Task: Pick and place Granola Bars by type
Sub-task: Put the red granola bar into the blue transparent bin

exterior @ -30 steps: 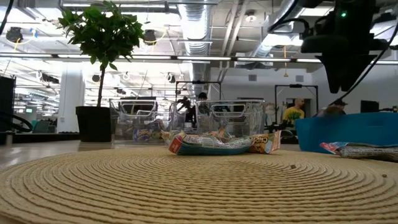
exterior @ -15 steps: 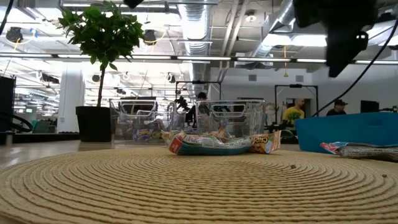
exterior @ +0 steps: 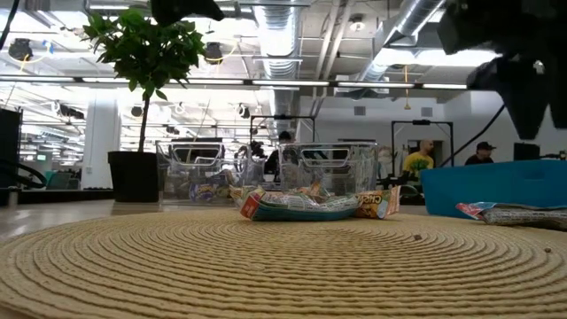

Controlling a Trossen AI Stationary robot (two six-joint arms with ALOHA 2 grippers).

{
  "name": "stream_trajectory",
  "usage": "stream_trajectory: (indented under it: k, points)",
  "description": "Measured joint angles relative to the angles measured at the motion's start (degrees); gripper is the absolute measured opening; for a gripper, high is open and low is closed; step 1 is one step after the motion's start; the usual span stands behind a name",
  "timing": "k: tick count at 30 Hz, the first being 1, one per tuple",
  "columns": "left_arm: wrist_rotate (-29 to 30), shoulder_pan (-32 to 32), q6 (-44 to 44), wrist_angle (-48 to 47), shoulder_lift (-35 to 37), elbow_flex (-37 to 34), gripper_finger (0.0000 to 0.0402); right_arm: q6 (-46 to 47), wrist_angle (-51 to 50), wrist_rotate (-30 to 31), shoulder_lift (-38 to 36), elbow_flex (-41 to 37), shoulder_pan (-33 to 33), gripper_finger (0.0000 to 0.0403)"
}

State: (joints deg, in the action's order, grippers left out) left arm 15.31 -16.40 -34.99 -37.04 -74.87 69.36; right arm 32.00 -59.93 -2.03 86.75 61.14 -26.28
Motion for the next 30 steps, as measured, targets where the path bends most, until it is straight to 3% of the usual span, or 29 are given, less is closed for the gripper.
stream_trajectory:
  k: [12, 23, 30]
  points:
    - [0.3, 0.0, -1.3, 0.0, 0.0, 0.0, 0.0185, -12.5, 0.7, 0.1, 11.8, 0.0, 2.5, 0.0194]
    - [0.4, 0.0, -2.4, 0.0, 0.0, 0.0, 0.0185, -15.1, 3.4, -2.8, 17.7, 0.0, 5.5, 0.0191]
    - [0.4, 0.0, -2.4, 0.0, 0.0, 0.0, 0.0185, -13.4, 5.2, -2.6, 16.2, 0.0, 5.4, 0.0133]
